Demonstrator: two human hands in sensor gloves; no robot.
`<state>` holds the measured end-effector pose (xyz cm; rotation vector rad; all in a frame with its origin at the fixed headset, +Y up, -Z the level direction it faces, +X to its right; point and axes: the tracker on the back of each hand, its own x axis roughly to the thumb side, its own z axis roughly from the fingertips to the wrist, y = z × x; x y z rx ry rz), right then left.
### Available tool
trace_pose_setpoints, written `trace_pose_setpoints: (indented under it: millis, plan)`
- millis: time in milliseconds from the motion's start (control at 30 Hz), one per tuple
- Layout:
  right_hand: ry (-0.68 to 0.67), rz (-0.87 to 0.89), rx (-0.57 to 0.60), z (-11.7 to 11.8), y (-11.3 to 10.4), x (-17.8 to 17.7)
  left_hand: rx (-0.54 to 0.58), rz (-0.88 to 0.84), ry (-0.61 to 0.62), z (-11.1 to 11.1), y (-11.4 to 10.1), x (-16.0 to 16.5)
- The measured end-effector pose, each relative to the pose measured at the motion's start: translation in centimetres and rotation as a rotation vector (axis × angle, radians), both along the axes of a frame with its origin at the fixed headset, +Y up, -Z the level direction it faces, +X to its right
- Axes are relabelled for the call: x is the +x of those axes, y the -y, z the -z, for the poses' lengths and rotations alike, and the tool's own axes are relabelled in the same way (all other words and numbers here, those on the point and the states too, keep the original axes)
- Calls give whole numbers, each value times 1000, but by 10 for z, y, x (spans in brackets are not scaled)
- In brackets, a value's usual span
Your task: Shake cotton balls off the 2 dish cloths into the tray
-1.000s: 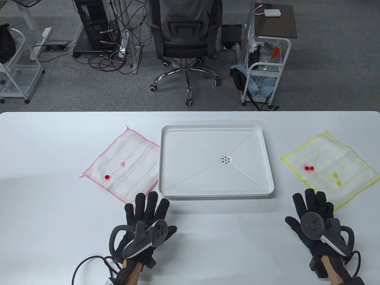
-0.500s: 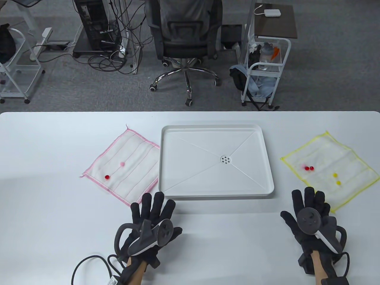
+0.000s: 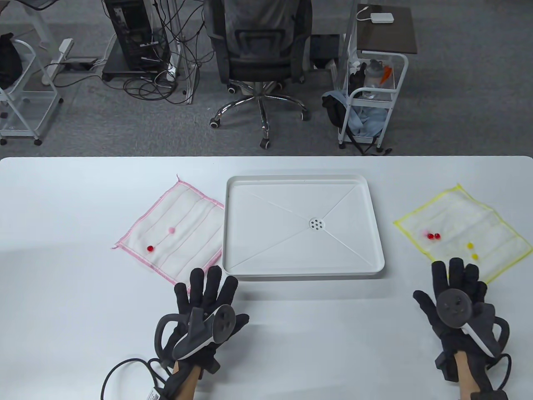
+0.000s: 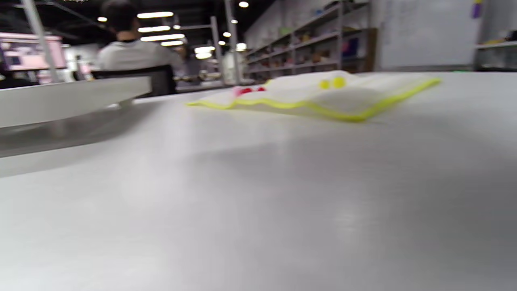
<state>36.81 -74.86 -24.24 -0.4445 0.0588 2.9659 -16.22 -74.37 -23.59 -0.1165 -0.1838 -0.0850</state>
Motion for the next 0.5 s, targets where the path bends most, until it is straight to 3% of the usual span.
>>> trace_pose_setpoints:
  millis: [200, 500]
  plan:
    - [135, 111, -233, 17, 30, 36, 3, 5, -5, 0, 1, 0]
    - [149, 166, -334, 28, 46, 45, -17, 27, -13, 1, 3, -1]
